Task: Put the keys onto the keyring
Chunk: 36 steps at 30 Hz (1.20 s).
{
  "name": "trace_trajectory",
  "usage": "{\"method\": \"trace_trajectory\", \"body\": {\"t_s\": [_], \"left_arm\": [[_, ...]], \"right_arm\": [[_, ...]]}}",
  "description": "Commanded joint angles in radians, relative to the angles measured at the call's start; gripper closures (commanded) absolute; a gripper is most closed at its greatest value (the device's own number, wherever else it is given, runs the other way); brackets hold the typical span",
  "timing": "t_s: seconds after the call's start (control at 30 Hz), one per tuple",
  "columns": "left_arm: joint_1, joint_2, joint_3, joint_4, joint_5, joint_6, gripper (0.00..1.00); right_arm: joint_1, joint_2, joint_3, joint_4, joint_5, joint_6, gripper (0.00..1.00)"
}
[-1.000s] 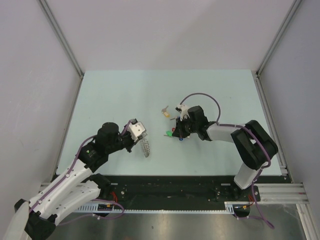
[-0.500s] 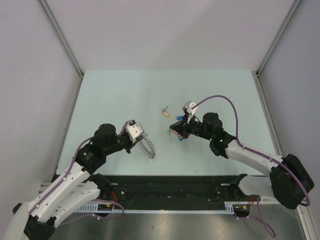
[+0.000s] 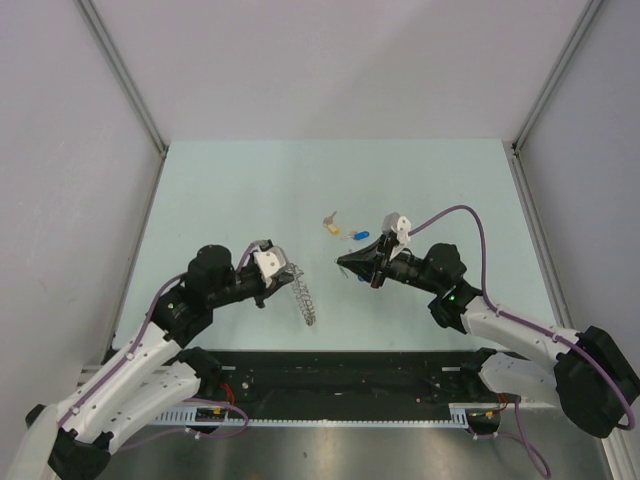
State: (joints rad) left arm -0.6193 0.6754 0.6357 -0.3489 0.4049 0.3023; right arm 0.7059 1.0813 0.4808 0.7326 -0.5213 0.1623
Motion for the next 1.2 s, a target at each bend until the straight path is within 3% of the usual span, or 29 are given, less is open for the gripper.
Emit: {"method": "trace_trajectory", "body": {"t_s": [0.0, 0.27, 0.53, 0.97, 1.17], "left_arm": [[0.003, -0.013, 0.052, 0.054, 0.011, -0.026, 1.00], [0.003, -0.063, 0.022, 0.053, -0.133, -0.034, 1.00], [0.003, -0.085, 0.016, 0.054, -0.256, -0.049, 1.00], [0.003, -0.115, 0.007, 0.056, -0.307, -0.057, 1.00], [0.003, -0.120, 0.005, 0.059, -0.301, -0.057, 1.00]], "right_arm": [[0.000, -0.009, -0.005, 0.013, 0.009, 0.022, 1.00], [-0.005, -0.040, -0.002, -0.300, 0.158, 0.017, 1.00], [-0.002, -0.046, 0.061, -0.717, 0.334, 0.054, 1.00], [0.017, 0.233, 0.213, -0.535, 0.334, -0.032, 1.00], [0.030, 0.330, 0.211, -0.626, 0.331, -0.041, 1.00]]}}
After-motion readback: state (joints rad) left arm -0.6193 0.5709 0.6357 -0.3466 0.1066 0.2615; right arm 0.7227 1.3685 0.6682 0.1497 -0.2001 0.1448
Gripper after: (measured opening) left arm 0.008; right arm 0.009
